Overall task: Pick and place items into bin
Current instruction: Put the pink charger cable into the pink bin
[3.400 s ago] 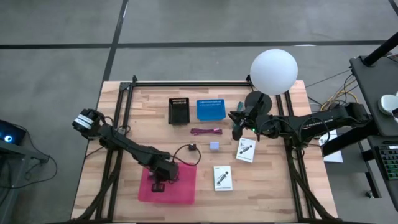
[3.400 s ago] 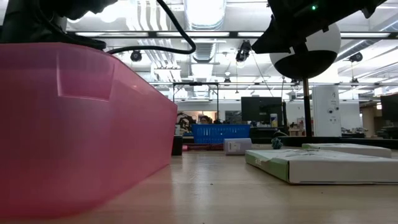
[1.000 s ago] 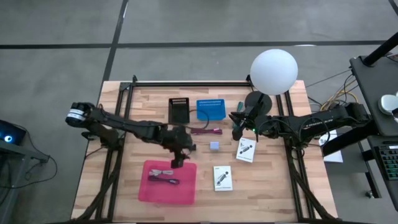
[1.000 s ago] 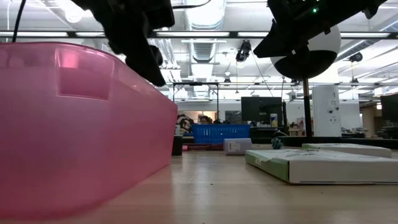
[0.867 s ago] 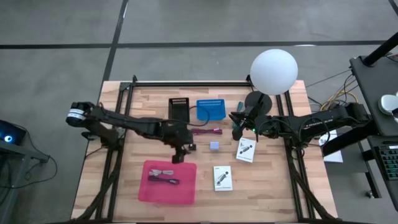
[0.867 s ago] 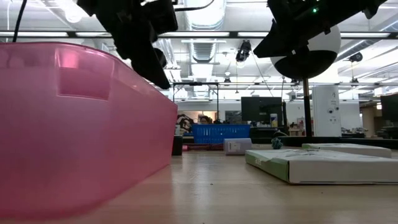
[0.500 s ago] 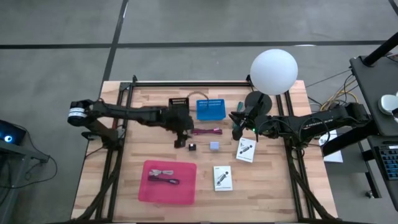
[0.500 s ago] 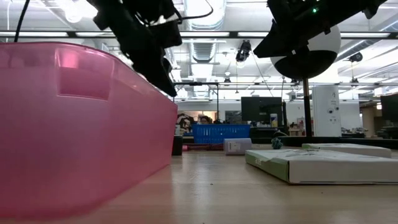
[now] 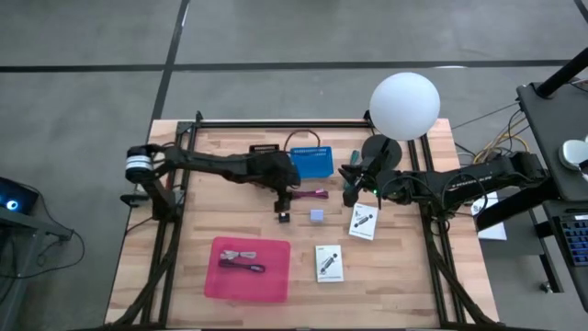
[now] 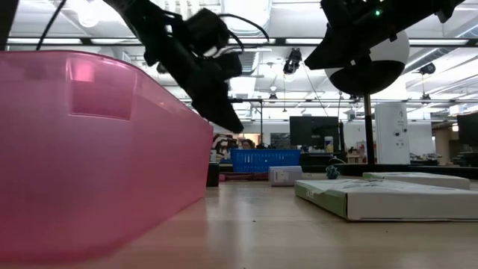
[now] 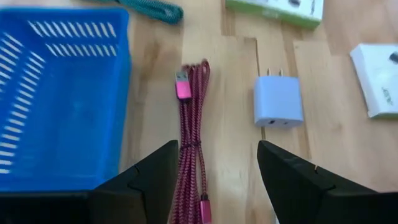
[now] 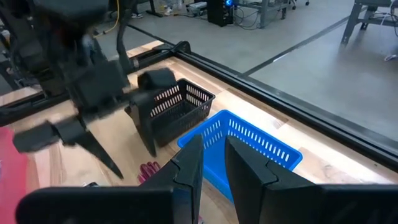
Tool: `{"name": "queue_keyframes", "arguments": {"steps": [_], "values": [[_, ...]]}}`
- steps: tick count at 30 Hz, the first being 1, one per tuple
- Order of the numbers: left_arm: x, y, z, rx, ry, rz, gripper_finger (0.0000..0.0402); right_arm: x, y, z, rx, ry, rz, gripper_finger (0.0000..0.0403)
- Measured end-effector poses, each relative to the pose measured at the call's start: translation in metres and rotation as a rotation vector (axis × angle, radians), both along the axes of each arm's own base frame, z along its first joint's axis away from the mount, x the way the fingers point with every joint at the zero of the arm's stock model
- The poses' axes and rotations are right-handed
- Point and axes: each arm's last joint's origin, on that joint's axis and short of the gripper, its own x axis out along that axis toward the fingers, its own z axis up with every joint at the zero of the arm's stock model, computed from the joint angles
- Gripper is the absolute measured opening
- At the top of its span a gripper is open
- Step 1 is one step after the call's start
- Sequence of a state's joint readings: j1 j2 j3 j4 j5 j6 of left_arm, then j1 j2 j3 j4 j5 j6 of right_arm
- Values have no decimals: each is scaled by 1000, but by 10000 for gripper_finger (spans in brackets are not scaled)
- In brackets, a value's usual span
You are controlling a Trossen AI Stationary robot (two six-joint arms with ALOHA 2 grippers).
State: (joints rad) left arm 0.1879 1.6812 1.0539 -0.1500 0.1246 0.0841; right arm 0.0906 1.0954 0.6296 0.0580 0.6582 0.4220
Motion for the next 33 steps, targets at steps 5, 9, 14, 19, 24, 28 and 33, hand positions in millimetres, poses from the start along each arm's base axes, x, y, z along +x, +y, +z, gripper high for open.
{"name": "queue_keyframes", "arguments": {"steps": [5, 9, 14, 19, 24, 28, 33], "values": [[9, 3, -13, -3, 31, 5, 203, 0, 0, 0, 24, -15, -9, 57], [13, 4, -25, -9, 65, 5, 203, 0, 0, 0, 25, -15, -9, 57], [18, 5, -44, -19, 115, 5, 203, 0, 0, -1, 25, -11, -9, 57], [22, 7, -51, 3, 134, 28, 203, -1, 0, -1, 24, -6, -10, 57], [23, 9, -52, 14, 133, 43, 203, -1, 0, -2, 23, 3, -10, 57], [23, 9, -58, 9, 158, 43, 203, -1, 0, -3, 22, 10, -10, 57], [23, 9, -65, -11, 178, 32, 203, -1, 0, -3, 22, 12, -10, 57]]}}
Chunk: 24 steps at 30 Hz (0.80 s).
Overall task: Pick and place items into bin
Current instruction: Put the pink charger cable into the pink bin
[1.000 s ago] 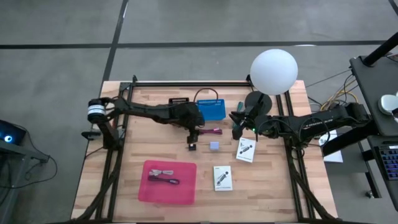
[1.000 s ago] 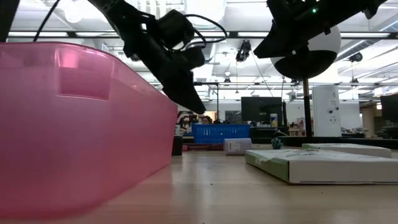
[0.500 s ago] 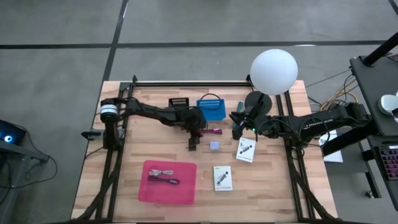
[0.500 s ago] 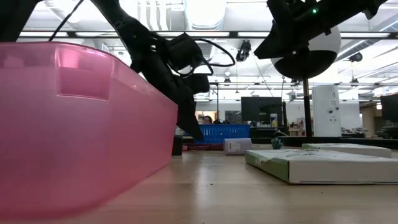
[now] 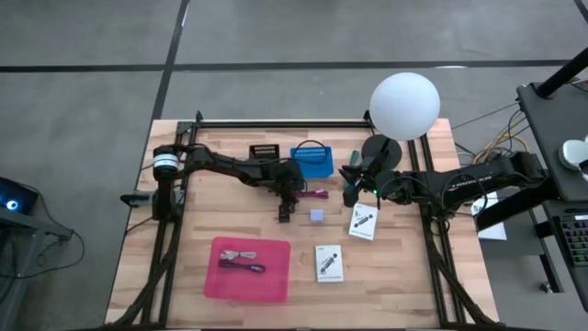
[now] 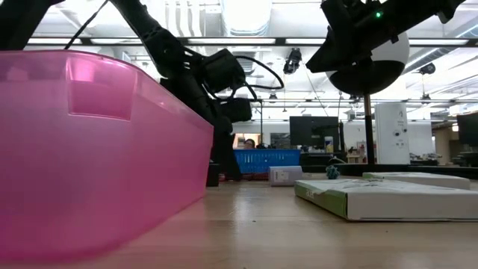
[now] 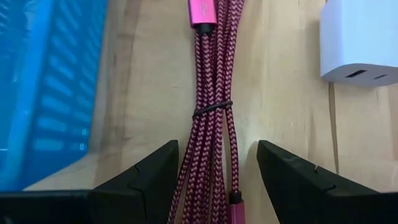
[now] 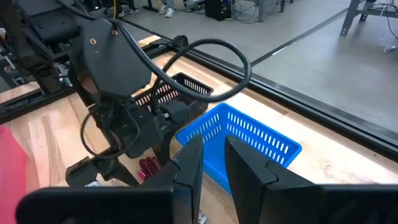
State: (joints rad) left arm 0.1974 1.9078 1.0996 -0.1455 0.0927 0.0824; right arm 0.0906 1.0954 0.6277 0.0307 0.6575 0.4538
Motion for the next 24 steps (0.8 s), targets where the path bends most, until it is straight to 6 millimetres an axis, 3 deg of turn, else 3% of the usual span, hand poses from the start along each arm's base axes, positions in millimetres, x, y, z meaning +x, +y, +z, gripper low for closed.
{"name": "queue_keyframes", "arguments": {"steps": [6, 24], "values": [[0, 0, -2, -13, 2, -13, 184, 0, 0, 0, 0, 0, 0, 57], [2, 0, 0, -13, -6, -15, 19, 0, 0, 0, 0, -1, 1, 57]]}}
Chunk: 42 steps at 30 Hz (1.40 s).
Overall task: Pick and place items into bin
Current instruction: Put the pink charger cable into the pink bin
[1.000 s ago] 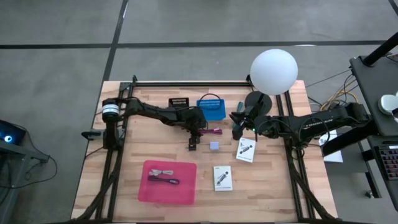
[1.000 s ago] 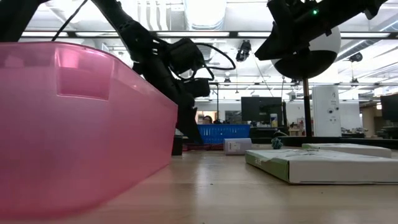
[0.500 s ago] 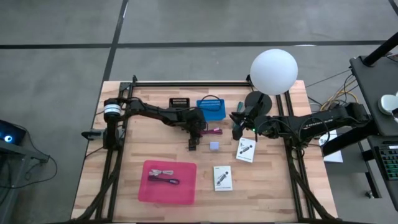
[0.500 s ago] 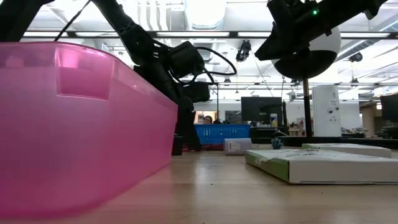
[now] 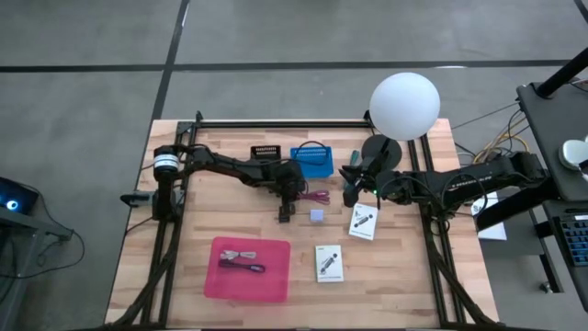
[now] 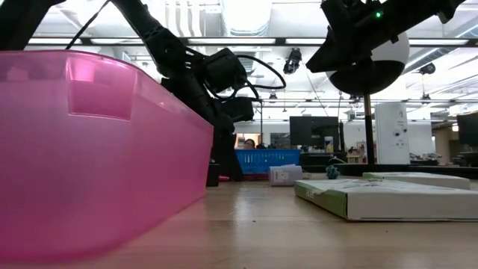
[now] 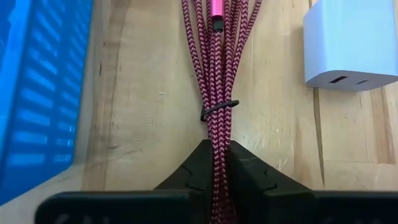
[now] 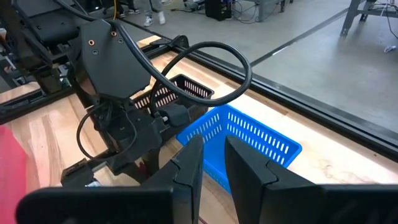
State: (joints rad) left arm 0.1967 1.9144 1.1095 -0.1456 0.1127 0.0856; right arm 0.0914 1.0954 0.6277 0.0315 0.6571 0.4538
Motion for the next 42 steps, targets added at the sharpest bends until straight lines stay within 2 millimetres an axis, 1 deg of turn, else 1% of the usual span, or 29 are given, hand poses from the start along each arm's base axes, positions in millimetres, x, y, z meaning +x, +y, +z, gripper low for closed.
{"name": "queue_keyframes", "arguments": {"steps": [2, 8, 17, 24, 28, 37, 42], "values": [[0, 0, 0, 0, -1, 0, 11, 0, 0, 0, 0, 0, 0, 57], [1, 1, 4, 8, -5, 5, 8, 0, 0, 0, 0, 0, 0, 57], [-4, -1, 25, 10, -39, -1, 6, 0, 0, 0, 0, 0, 1, 57], [-18, -10, 50, 1, -17, -23, 6, 0, 0, 0, 1, 0, 2, 57], [-28, -16, 69, 1, -27, -35, 6, 0, 0, 0, 1, 0, 2, 57], [-55, -40, 109, 1, -48, -95, 10, 0, 0, 0, 1, 2, 2, 57], [-67, -53, 124, -16, -76, -105, 11, 0, 0, -1, 0, 6, 2, 57]]}}
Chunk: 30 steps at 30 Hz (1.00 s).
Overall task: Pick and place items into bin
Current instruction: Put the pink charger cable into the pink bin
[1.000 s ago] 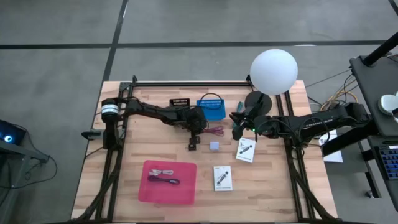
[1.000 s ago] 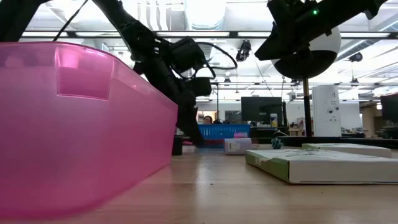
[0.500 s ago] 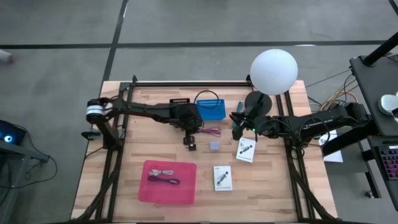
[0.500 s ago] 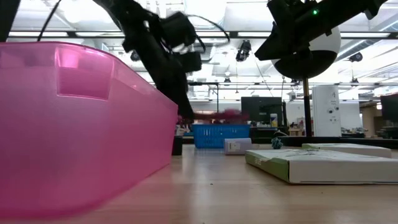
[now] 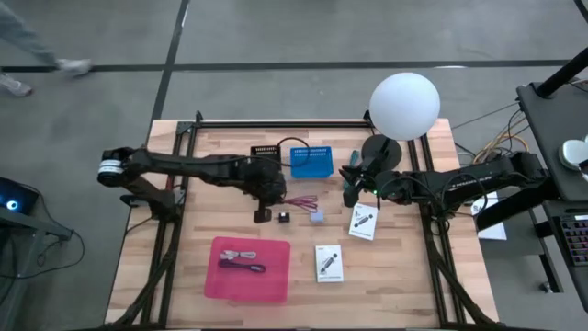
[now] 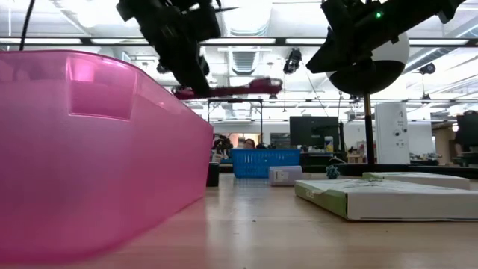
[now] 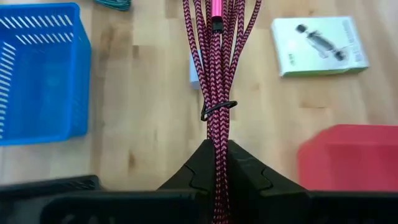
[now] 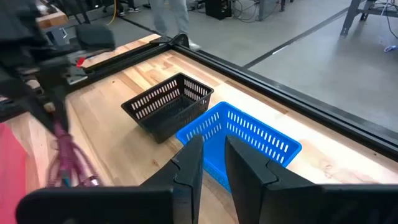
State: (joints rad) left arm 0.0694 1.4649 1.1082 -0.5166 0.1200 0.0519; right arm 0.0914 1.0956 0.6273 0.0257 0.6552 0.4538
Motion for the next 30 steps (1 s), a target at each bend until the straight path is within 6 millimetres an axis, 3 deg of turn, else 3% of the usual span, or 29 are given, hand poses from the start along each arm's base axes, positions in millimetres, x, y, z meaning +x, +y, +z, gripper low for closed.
{"name": "queue_keyframes", "arguments": {"steps": [6, 16, 30], "values": [[-10, -10, 9, -60, 6, 46, 12, 0, 0, 0, 0, 1, 0, 57], [-20, -32, 3, -96, 127, 52, 12, 0, 0, 0, 0, 1, 0, 57], [-31, -76, -1, -162, 216, 17, 13, 0, 0, 0, 9, -5, -2, 57]]}}
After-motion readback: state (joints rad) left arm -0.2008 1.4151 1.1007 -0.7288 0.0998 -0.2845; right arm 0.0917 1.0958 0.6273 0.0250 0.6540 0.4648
